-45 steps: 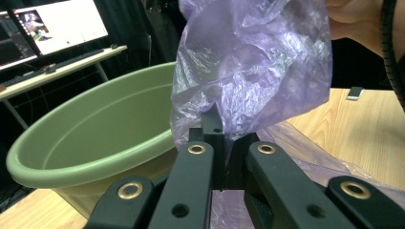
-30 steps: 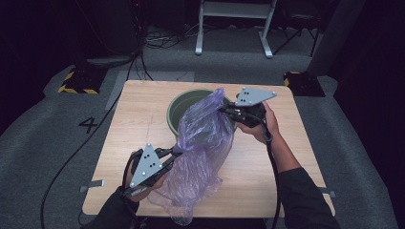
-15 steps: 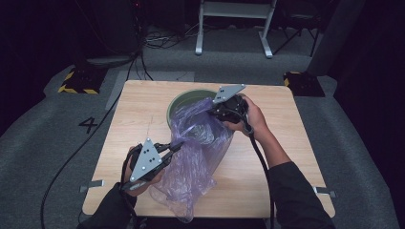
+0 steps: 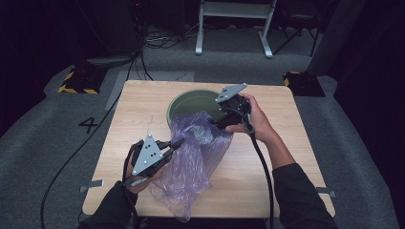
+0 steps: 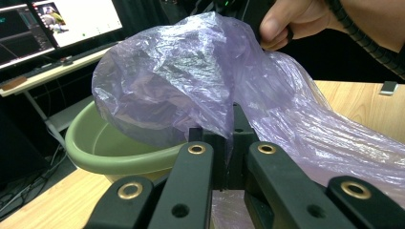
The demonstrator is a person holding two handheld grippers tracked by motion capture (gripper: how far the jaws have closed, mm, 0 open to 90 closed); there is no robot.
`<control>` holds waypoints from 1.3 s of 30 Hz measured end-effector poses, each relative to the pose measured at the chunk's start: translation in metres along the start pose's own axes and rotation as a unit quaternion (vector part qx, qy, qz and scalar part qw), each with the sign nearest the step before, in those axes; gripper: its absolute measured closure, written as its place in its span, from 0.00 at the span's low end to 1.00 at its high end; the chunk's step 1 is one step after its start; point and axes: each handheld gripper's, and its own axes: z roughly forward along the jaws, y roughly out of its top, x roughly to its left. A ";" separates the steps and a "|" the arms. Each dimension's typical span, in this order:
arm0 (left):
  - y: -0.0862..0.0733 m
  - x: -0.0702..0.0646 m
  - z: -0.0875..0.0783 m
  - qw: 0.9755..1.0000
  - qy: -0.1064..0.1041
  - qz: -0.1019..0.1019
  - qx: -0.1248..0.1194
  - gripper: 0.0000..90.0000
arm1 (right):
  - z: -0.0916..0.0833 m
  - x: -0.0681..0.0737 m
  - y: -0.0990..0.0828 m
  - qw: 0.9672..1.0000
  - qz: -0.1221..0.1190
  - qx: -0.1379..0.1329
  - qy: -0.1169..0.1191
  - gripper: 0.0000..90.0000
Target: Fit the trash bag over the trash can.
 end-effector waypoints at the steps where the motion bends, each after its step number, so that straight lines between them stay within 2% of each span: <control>1: 0.000 0.000 0.000 1.000 0.000 -0.001 -0.001 1.00 | -0.004 -0.001 -0.002 1.000 0.006 -0.009 0.000 0.27; 5: -0.001 0.000 0.001 1.000 -0.001 -0.002 0.001 1.00 | -0.024 -0.004 -0.011 0.998 0.031 -0.056 0.001 0.25; 9: -0.002 -0.001 0.001 1.000 -0.001 0.001 0.008 1.00 | -0.045 0.002 -0.024 0.994 0.038 -0.102 -0.003 0.26; 10: -0.003 -0.001 0.002 1.000 -0.002 -0.001 0.009 1.00 | -0.058 0.011 -0.036 0.991 0.037 -0.127 -0.013 0.27; 12: -0.004 0.000 0.002 1.000 -0.002 -0.002 0.010 1.00 | -0.063 0.014 -0.041 0.990 0.034 -0.137 -0.014 0.29; 13: -0.005 0.000 0.003 1.000 0.000 -0.003 0.012 1.00 | -0.067 0.019 -0.047 0.988 0.032 -0.151 -0.012 0.29; 14: -0.005 0.000 0.003 1.000 0.001 -0.006 0.011 1.00 | -0.073 0.025 -0.054 0.986 0.040 -0.163 -0.019 0.29; 17: -0.006 0.001 0.003 1.000 0.002 -0.010 0.010 1.00 | -0.080 0.041 -0.072 0.982 0.037 -0.186 -0.017 0.29; 19: -0.006 0.001 0.003 1.000 0.002 -0.008 0.012 1.00 | -0.079 0.050 -0.082 0.981 0.034 -0.188 -0.016 0.30; 24: -0.008 -0.001 0.005 1.000 -0.001 -0.008 0.013 1.00 | -0.071 0.072 -0.109 0.983 0.034 -0.178 -0.042 0.30; 26: -0.010 -0.003 0.007 1.000 -0.004 -0.008 0.013 1.00 | -0.065 0.075 -0.118 0.978 0.059 -0.198 -0.016 0.30; 27: -0.010 -0.003 0.008 1.000 -0.007 -0.007 0.014 0.99 | -0.060 0.077 -0.121 0.977 0.071 -0.199 -0.006 0.30; 31: -0.011 -0.005 0.010 1.000 -0.010 -0.005 0.017 0.99 | -0.042 0.086 -0.125 0.982 0.074 -0.173 0.019 0.29; 33: -0.011 -0.005 0.011 1.000 -0.009 -0.007 0.015 0.99 | -0.035 0.091 -0.126 0.980 0.080 -0.177 0.042 0.28; 35: -0.012 -0.005 0.011 1.000 -0.011 -0.006 0.015 1.00 | -0.030 0.095 -0.124 0.981 0.077 -0.169 0.055 0.29; 36: -0.012 -0.006 0.011 1.000 -0.011 -0.006 0.015 0.99 | -0.026 0.097 -0.124 0.981 0.074 -0.168 0.059 0.30; 37: -0.012 -0.006 0.012 1.000 -0.011 -0.006 0.015 0.99 | -0.020 0.100 -0.123 0.980 0.076 -0.171 0.065 0.37; 38: -0.012 -0.006 0.012 1.000 -0.011 -0.004 0.016 0.99 | -0.020 0.100 -0.123 0.980 0.076 -0.171 0.065 0.37; 39: -0.012 -0.006 0.012 1.000 -0.011 -0.004 0.016 0.99 | -0.016 0.102 -0.121 0.978 0.074 -0.181 0.068 0.49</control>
